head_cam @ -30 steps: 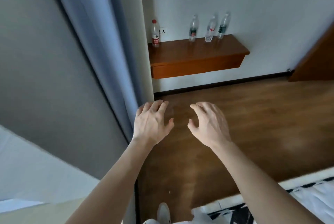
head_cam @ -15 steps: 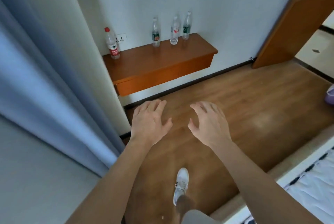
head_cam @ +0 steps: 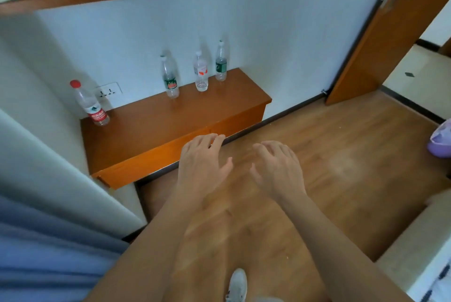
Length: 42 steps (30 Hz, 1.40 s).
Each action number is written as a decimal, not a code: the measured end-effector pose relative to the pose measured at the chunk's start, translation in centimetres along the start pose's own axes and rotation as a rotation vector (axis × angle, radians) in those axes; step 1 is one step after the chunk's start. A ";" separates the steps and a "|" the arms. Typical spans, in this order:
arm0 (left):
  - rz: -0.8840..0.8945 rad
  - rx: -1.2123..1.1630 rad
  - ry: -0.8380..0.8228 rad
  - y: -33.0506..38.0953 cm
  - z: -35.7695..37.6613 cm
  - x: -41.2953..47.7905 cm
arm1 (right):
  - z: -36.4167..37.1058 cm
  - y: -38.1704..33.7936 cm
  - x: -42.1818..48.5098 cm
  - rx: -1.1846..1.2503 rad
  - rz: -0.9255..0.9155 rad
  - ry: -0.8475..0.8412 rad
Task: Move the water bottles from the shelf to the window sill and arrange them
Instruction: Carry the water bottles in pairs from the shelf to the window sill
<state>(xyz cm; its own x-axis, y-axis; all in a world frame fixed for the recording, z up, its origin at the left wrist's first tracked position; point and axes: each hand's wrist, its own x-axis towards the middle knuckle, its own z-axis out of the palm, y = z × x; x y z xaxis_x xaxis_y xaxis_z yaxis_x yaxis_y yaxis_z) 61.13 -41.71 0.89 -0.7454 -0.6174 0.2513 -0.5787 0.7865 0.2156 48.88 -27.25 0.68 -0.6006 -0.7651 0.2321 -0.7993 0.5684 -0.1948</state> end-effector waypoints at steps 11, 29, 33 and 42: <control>0.031 0.013 -0.003 1.7 4.2 16.0 | 2.6 6.6 15.5 -0.023 0.026 0.019; 0.003 -0.019 -0.132 -7.2 13.7 43.1 | 11.1 8.3 47.0 -0.070 -0.037 0.020; -0.010 -0.029 -0.180 -9.3 15.5 45.8 | 13.7 7.8 51.8 -0.036 -0.079 -0.027; -0.199 -0.044 -0.242 -13.8 18.5 46.0 | 19.0 7.7 56.3 0.051 -0.119 -0.159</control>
<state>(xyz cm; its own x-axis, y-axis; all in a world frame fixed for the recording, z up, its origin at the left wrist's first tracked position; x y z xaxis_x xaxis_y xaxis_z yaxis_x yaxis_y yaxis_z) 28.66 -80.69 -7.96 -0.6792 -0.7333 -0.0301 -0.7101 0.6462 0.2796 9.26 -71.73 -5.82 -0.4883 -0.8665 0.1039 -0.8603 0.4580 -0.2237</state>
